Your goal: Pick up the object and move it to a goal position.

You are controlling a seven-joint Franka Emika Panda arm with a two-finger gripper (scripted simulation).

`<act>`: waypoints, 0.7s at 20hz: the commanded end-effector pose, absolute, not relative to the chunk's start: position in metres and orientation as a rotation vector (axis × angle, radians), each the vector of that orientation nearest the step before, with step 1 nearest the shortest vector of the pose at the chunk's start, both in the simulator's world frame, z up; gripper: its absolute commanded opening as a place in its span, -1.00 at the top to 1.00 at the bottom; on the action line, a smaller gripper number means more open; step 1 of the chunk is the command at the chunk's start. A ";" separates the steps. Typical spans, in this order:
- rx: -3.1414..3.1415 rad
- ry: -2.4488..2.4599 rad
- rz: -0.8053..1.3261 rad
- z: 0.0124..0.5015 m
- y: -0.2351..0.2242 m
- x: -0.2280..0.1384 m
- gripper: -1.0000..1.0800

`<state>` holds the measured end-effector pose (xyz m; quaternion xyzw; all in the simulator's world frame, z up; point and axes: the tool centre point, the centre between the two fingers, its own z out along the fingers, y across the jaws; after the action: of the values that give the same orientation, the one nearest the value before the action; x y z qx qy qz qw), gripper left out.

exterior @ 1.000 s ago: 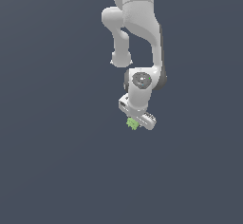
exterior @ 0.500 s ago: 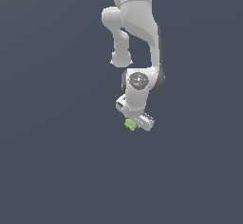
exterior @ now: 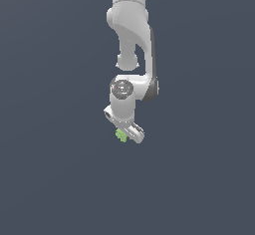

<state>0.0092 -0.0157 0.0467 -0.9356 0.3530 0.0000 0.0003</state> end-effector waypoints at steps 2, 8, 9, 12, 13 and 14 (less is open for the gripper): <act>-2.939 1.109 0.000 0.051 -0.051 0.023 1.00; -2.939 1.109 0.000 0.056 -0.102 0.045 1.00; -2.939 1.109 0.000 0.056 -0.108 0.048 1.00; -2.939 1.109 0.000 0.058 -0.121 0.054 1.00; -2.939 1.110 0.000 0.058 -0.125 0.056 1.00; -2.939 1.110 0.000 0.058 -0.128 0.058 1.00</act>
<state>0.0546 -0.1229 0.0577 -0.9352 0.3541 -0.0001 -0.0002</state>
